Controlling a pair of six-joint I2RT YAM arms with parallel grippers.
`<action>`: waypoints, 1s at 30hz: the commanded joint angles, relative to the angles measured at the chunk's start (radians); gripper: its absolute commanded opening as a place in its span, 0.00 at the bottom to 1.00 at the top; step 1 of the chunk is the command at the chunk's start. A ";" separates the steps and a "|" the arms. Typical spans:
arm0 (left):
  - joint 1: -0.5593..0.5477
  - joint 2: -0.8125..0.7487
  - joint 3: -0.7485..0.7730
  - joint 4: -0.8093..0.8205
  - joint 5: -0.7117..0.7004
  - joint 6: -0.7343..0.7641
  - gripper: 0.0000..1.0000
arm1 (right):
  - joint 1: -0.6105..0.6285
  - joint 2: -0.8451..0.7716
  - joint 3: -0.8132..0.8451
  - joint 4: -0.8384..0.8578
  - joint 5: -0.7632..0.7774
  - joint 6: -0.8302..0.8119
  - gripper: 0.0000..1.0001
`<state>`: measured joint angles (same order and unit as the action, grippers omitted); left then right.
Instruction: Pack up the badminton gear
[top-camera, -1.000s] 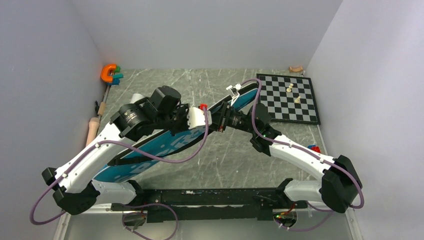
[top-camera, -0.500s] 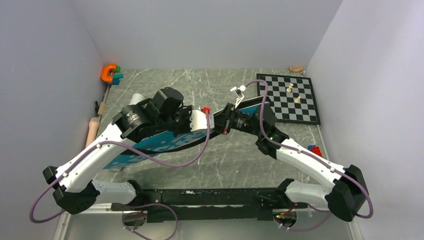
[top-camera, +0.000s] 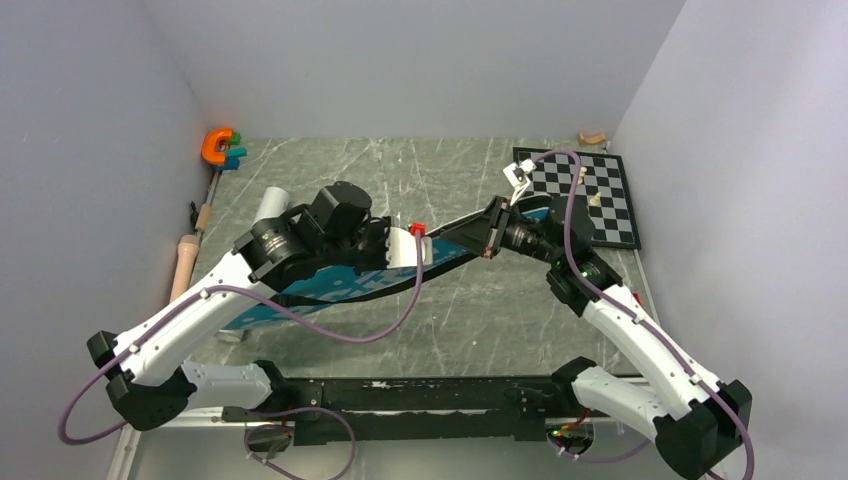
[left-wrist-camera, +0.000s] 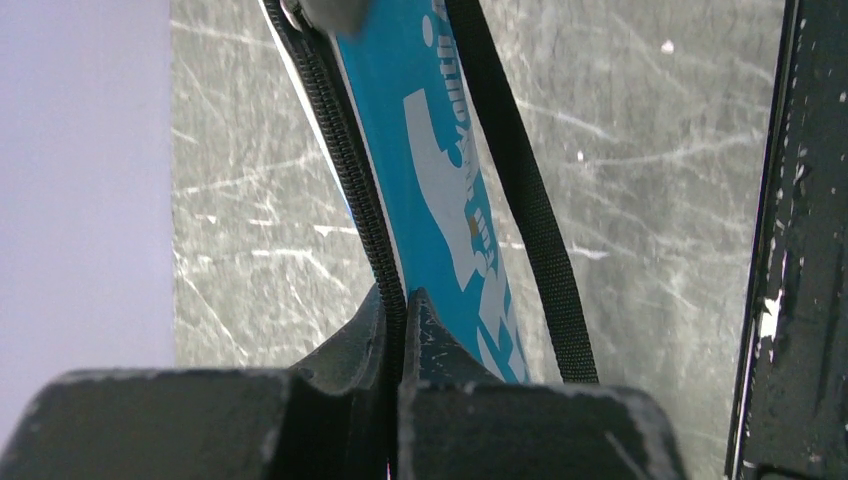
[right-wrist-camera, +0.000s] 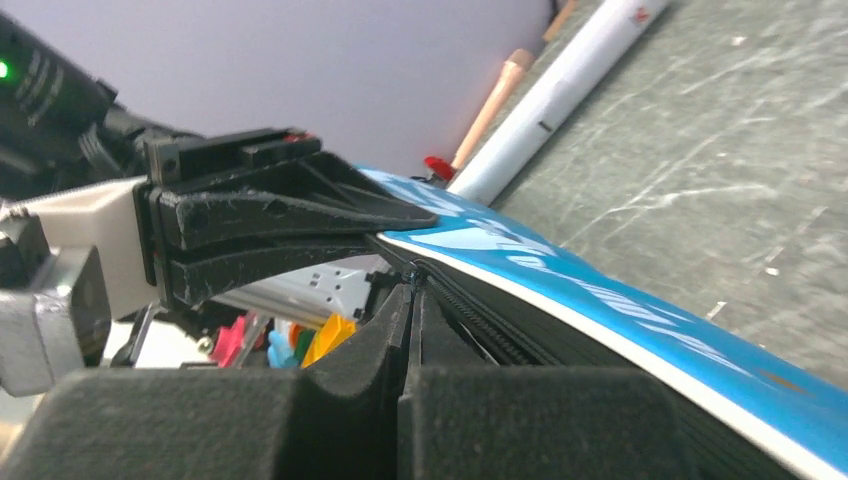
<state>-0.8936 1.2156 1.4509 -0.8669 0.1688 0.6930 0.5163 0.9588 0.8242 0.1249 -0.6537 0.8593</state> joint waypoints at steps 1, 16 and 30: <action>0.005 -0.099 -0.020 -0.097 -0.085 0.047 0.00 | -0.058 -0.016 0.082 -0.157 0.094 -0.040 0.00; -0.005 -0.147 -0.119 -0.088 -0.166 0.129 0.00 | -0.381 -0.064 0.214 -0.485 0.063 -0.138 0.00; -0.008 -0.160 -0.129 -0.112 -0.151 0.145 0.00 | -0.671 -0.034 0.254 -0.591 -0.044 -0.229 0.00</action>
<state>-0.9016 1.0920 1.3071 -0.9318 0.0467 0.8120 -0.1143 0.9165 1.0210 -0.4713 -0.7483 0.6830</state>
